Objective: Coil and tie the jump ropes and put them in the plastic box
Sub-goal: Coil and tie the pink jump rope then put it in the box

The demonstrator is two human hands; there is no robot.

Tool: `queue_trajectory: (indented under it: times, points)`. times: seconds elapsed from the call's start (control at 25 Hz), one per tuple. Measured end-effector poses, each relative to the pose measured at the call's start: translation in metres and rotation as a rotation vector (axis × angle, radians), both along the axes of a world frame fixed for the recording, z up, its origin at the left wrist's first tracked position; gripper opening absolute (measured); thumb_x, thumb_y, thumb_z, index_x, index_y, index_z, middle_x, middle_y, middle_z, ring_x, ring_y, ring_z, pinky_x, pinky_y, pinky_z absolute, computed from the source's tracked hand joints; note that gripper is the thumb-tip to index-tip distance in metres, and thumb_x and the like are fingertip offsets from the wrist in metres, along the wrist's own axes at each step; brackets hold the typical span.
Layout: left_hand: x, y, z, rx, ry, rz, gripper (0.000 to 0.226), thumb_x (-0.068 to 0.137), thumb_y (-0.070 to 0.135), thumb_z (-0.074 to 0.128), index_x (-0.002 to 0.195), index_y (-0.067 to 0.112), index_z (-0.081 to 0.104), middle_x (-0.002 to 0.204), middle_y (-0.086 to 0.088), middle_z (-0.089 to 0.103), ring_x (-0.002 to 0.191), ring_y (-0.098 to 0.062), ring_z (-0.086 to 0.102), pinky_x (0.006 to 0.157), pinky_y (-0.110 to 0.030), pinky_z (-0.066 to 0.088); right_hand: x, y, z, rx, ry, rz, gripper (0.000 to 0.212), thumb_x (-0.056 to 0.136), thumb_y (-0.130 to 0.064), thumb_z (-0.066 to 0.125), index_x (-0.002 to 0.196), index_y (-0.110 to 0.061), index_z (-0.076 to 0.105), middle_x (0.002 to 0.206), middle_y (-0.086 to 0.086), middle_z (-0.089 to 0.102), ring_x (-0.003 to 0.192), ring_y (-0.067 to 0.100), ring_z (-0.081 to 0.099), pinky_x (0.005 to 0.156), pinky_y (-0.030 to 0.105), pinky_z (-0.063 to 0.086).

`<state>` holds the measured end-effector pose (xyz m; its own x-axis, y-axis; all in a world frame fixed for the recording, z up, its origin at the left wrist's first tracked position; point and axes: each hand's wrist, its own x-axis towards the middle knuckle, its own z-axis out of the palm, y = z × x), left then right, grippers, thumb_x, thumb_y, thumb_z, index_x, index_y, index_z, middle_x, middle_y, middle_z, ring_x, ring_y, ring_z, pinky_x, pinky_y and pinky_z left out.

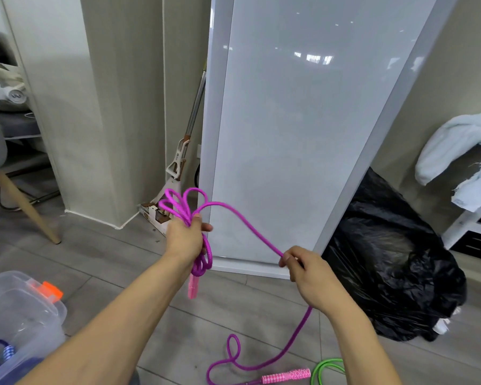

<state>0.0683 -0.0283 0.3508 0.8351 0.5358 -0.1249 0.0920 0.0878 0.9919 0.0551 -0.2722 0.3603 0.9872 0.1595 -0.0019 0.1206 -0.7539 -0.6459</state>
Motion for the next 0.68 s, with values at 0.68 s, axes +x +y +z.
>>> queue_trajectory:
  times: [0.68]
  points:
    - [-0.021, -0.058, -0.006, -0.110, -0.045, -0.392, 0.018, 0.098, 0.021, 0.060, 0.104, 0.006, 0.069, 0.088, -0.011, 0.076, 0.073, -0.027, 0.075, 0.063, -0.037, 0.060, -0.022, 0.064, 0.001, 0.462, -0.074, -0.100, 0.006, 0.099, -0.016, 0.059, 0.094, -0.014, 0.060, 0.078, 0.001, 0.076, 0.051, -0.002, 0.064, 0.046, 0.008, 0.040]
